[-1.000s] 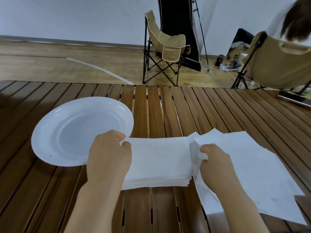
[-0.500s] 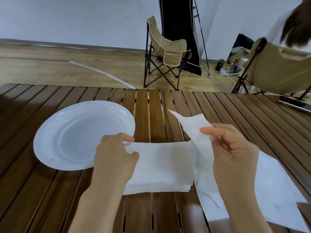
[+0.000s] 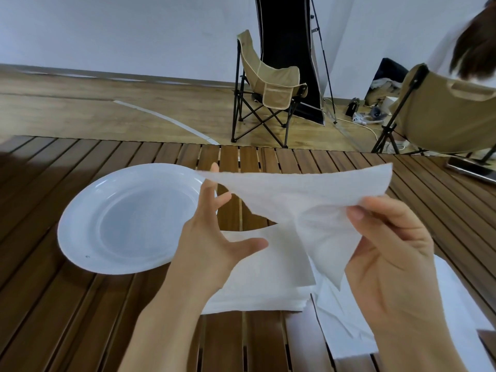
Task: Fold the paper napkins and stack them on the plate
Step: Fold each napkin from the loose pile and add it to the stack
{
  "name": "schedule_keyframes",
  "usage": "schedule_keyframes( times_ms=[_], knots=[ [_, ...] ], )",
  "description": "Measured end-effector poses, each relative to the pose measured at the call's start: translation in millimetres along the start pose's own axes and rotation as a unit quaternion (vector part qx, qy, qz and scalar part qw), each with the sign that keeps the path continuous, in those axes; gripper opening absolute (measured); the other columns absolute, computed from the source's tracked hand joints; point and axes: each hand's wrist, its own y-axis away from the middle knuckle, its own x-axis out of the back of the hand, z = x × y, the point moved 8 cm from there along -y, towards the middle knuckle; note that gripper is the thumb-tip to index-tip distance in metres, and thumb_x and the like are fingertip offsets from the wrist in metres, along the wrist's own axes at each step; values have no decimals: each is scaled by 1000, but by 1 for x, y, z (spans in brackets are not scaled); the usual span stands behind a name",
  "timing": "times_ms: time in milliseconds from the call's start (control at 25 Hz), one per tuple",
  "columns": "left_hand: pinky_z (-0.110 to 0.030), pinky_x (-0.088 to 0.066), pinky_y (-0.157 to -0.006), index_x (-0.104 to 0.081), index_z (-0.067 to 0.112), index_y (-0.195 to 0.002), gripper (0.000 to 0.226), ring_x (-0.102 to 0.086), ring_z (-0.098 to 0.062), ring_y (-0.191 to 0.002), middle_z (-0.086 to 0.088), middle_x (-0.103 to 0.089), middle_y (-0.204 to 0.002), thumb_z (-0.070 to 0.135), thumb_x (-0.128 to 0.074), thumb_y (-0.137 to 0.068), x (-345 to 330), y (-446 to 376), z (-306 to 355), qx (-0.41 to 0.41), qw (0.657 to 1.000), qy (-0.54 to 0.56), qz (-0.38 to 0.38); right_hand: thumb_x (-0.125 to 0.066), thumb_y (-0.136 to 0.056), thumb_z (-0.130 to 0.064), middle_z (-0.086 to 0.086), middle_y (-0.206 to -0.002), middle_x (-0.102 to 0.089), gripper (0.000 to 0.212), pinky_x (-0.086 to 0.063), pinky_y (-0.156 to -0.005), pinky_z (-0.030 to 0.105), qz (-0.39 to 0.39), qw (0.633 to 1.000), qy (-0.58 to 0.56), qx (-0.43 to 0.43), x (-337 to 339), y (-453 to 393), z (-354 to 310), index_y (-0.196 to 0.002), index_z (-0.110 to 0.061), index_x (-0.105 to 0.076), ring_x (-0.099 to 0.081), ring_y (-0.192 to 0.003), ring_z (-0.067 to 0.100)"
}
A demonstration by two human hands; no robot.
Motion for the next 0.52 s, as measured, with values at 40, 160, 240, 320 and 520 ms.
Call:
schedule_keyframes(
  times_ms=[40, 160, 240, 320, 520],
  knots=[
    [-33, -35, -103, -3, 40, -145, 111, -37, -10, -133, 20, -40, -143, 50, -78, -64, 0, 0, 1, 1, 1000, -2, 2, -68, -59, -9, -7, -76, -66, 14, -51, -78, 17, 4, 1000, -11, -6, 0, 1, -1, -60, -21, -74, -63, -83, 9],
    [-25, -36, -98, -26, 40, -138, 83, -40, 3, -118, 32, -45, -122, 50, -73, -71, 0, 0, 3, -1, 1000, 26, 5, -68, -54, -12, -11, -72, -67, 13, -53, -75, 15, 21, 999, -30, -19, 3, 2, -1, -55, -24, -73, -66, -80, 5],
    [-10, -37, -86, -47, 36, -121, 52, -48, 7, -109, 32, -54, -110, 47, -70, -76, 1, -2, 5, -16, 998, 54, 13, -68, -56, -11, -12, -73, -70, 17, -54, -76, 16, 32, 999, -38, -19, 5, 2, -2, -58, -26, -74, -68, -81, 4],
    [-9, -41, -77, -53, 31, -114, 36, -58, 3, -102, 23, -64, -104, 40, -67, -82, 4, -5, 6, -24, 996, 80, 36, -62, -66, -3, -12, -82, -73, 29, -55, -80, 20, 34, 998, -40, -23, 7, 1, -1, -70, -27, -77, -69, -89, 5],
    [-21, -46, -66, -48, 32, -111, 26, -66, -1, -83, 18, -70, -91, 26, -61, -89, 13, -5, 14, -39, 986, 129, 94, -60, -74, 0, -1, -115, -70, 50, -51, -96, 33, -24, 997, 61, -47, 1, -1, 8, -114, -26, -71, -64, -109, 17]
  ],
)
